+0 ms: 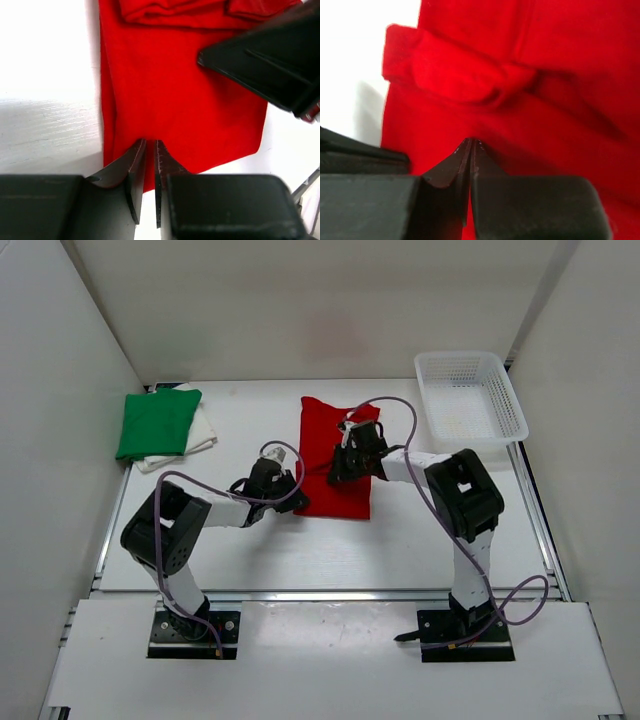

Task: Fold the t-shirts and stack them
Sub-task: Fold the folded rectangular tshirt in 1/3 of the way

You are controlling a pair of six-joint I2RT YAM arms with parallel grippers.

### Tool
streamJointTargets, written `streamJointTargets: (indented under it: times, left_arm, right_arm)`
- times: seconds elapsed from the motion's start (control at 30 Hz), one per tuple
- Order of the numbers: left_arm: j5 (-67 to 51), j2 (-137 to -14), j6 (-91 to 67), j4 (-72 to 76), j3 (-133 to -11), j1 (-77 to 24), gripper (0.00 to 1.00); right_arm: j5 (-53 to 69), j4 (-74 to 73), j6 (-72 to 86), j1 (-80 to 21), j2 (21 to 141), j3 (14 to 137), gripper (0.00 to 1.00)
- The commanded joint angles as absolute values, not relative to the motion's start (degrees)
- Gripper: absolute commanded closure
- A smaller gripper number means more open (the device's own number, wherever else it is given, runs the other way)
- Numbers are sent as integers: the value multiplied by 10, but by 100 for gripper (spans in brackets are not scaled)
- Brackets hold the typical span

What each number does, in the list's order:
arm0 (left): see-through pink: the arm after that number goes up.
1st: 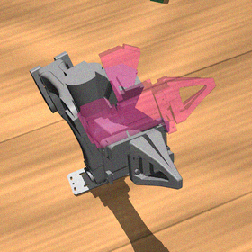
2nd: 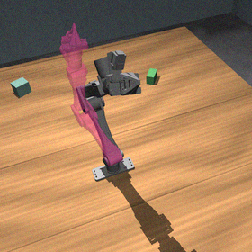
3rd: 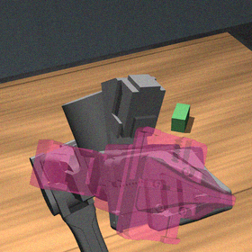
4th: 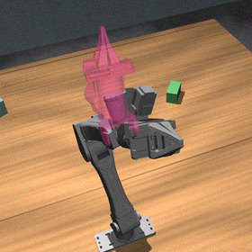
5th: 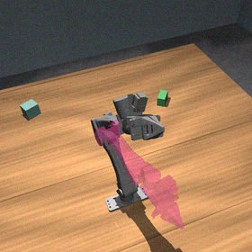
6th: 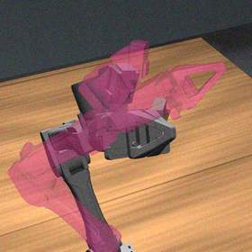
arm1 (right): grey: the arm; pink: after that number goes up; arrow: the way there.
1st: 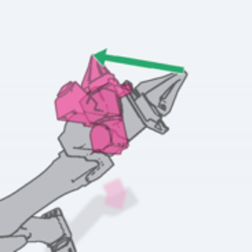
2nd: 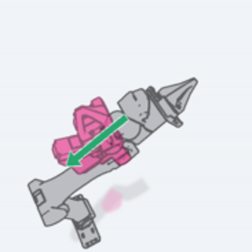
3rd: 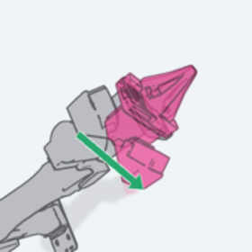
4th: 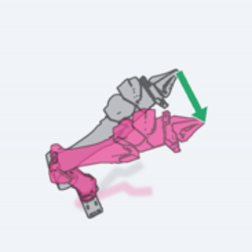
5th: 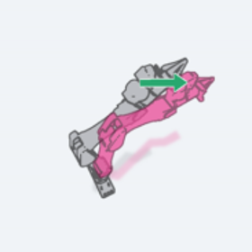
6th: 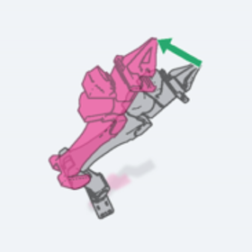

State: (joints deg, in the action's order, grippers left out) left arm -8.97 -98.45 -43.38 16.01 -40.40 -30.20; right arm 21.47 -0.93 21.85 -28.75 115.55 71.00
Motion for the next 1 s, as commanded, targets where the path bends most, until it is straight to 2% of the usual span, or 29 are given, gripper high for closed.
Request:
streamJointTargets:
  times: [0.0,0.13,0.23,0.37,0.47,0.63,0.73,0.9,0.97]
  left_arm:
    - [-98,-969,-438,176,-372,-301,76]
    - [-100,-959,-438,183,-354,-302,77]
    - [-106,-934,-449,187,-338,-303,77]
    - [-101,-890,-453,178,-337,-315,73]
    - [-103,-850,-455,175,-334,-310,69]
    - [-72,-788,-426,135,-303,-292,60]
    - [-55,-788,-395,101,-301,-292,57]
    - [-3,-809,-368,83,-295,-309,50]
    - [-17,-820,-371,98,-289,-300,50]
  right_arm:
    - [199,0,210,-280,1174,751,100]
    - [183,-27,204,-254,1215,846,100]
    - [179,-60,202,-229,1258,965,100]
    - [171,-92,184,-212,1231,998,100]
    - [169,-56,186,-218,1149,883,100]
    - [175,82,278,-221,940,527,100]
    - [192,142,311,-218,857,390,94]
    - [187,132,303,-214,777,280,59]
    - [199,139,307,-215,780,262,57]
